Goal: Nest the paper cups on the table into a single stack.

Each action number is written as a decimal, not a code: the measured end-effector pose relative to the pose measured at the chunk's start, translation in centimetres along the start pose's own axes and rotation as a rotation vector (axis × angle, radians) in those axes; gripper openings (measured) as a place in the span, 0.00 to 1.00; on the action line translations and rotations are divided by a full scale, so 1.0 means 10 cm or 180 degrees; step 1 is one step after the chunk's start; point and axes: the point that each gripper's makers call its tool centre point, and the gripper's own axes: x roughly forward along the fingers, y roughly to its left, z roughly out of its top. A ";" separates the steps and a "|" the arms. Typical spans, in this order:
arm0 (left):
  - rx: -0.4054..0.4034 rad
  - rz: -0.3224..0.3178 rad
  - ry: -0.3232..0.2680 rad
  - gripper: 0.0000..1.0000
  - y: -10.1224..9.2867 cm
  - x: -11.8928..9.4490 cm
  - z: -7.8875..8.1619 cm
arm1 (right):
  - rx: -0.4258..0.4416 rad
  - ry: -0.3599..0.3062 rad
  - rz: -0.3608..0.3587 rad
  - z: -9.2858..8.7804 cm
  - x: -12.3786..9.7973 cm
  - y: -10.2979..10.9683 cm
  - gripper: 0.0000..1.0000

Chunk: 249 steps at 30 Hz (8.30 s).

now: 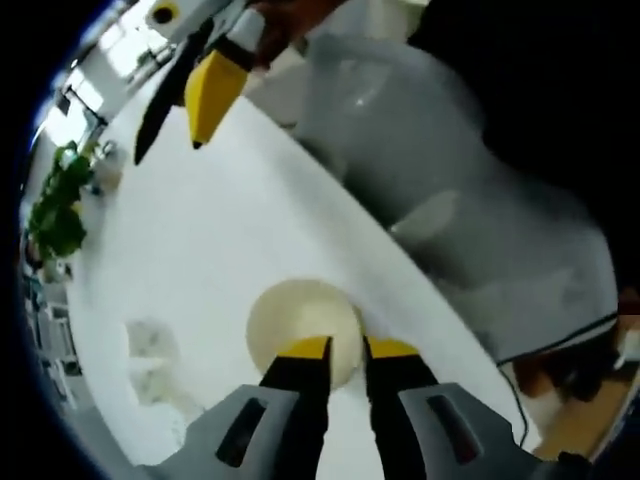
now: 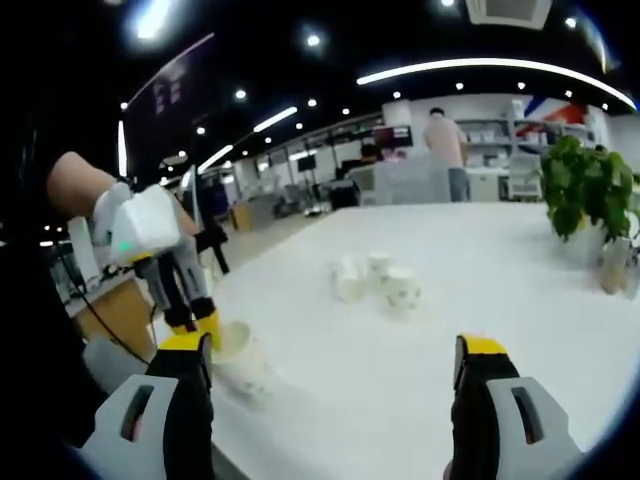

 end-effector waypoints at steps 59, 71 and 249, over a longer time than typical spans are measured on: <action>-0.2691 0.1619 -0.1512 0.59 0.12 -0.79 -0.51 | -0.0104 0.0148 -0.0053 0.01 -0.02 0.18 1.00; -0.3164 0.2035 -0.1804 0.76 0.14 -1.05 -0.61 | -0.0125 0.0204 0.0001 0.01 0.00 0.26 1.00; -0.4251 0.0881 -0.2806 0.13 2.09 -0.04 -1.53 | 0.0392 0.0535 0.0096 -0.50 0.58 -0.64 0.98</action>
